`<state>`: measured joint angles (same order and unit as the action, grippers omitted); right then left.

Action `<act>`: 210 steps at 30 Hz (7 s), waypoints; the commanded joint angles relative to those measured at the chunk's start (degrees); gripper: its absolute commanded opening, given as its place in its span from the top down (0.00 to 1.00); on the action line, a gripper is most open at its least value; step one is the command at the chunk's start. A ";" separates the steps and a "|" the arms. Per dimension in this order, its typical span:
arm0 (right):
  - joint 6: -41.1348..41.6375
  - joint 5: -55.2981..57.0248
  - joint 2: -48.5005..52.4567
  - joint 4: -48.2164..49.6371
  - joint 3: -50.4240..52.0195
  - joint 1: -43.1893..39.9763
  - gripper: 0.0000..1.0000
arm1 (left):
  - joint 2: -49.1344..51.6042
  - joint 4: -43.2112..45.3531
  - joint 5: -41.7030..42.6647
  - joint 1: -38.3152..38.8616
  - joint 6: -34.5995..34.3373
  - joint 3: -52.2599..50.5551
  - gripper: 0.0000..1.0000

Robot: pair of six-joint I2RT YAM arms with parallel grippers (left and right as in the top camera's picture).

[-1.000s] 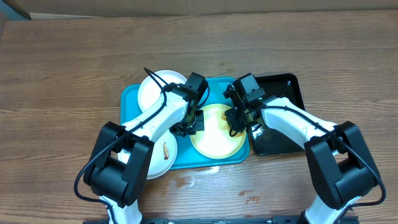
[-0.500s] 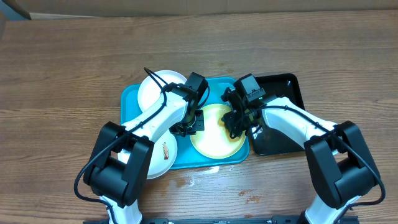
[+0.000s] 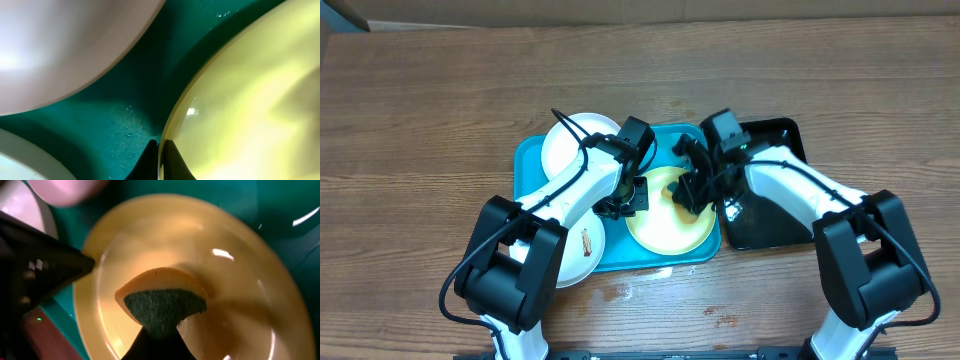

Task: Clean dirty plates on tray and stack at the side
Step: 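Scrub the yellow plate's surface with the sponge while left gripper holds plate, then return the sponge with the right gripper into the black tray, then lift the yellow plate with the left gripper and tilt it upward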

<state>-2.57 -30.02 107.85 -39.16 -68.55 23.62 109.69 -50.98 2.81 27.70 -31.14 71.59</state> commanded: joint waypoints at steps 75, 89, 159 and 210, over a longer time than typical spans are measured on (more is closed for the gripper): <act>-6.91 -14.67 0.39 0.11 6.36 0.46 0.96 | 0.68 -0.02 0.24 -0.11 0.28 -0.42 0.96; -6.86 -3.76 0.70 0.87 7.02 0.11 0.96 | 0.68 -0.15 0.24 -0.11 0.28 -0.42 0.96; 20.44 15.15 0.22 -21.16 -2.21 -10.56 0.96 | -0.33 -9.75 -3.41 -3.43 3.85 13.42 0.96; 14.51 19.58 0.20 -27.78 -9.42 -24.92 0.80 | -0.31 15.78 -25.09 10.82 13.25 30.95 0.96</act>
<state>11.99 -11.46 109.45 -67.07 -77.12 0.12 109.69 -36.56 -15.79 36.99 -21.78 100.68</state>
